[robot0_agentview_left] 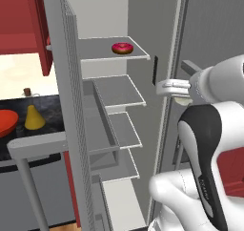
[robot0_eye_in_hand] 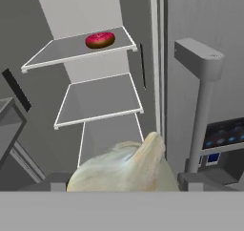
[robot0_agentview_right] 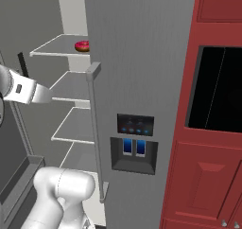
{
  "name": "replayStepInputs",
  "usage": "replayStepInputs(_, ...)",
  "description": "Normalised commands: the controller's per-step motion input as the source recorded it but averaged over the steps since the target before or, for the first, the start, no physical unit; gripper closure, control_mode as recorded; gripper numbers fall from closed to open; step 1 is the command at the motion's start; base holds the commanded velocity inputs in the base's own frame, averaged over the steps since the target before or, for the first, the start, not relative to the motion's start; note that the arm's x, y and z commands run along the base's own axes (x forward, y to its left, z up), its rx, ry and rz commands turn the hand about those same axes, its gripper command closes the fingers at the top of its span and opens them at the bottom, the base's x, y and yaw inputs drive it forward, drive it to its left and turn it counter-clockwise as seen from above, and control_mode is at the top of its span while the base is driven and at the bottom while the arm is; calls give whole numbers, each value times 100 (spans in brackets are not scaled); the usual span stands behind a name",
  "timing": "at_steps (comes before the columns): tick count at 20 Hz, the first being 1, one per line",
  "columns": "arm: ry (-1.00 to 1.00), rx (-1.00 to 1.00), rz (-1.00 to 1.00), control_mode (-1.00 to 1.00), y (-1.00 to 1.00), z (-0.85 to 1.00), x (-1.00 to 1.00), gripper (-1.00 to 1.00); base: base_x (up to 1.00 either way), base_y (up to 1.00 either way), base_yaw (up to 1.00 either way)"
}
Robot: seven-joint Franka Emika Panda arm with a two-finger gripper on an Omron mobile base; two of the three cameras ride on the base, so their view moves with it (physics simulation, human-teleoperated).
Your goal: Retrieve the bottle and the shaker from the cabinet and place them next to the mixing bowl on the counter. Then add garlic from the fridge to the mixing bowl.
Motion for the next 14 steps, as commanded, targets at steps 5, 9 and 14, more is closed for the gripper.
replayStepInputs(5, 0, 0, 0, 100, 0, 0, 0, 100, 0, 0, 0)
replayStepInputs(9, 0, 0, 0, 100, 0, 0, 0, 100, -34, -16, -2)
replayStepInputs(14, 0, 0, 0, 100, 0, 0, 0, 100, -89, -46, -11)
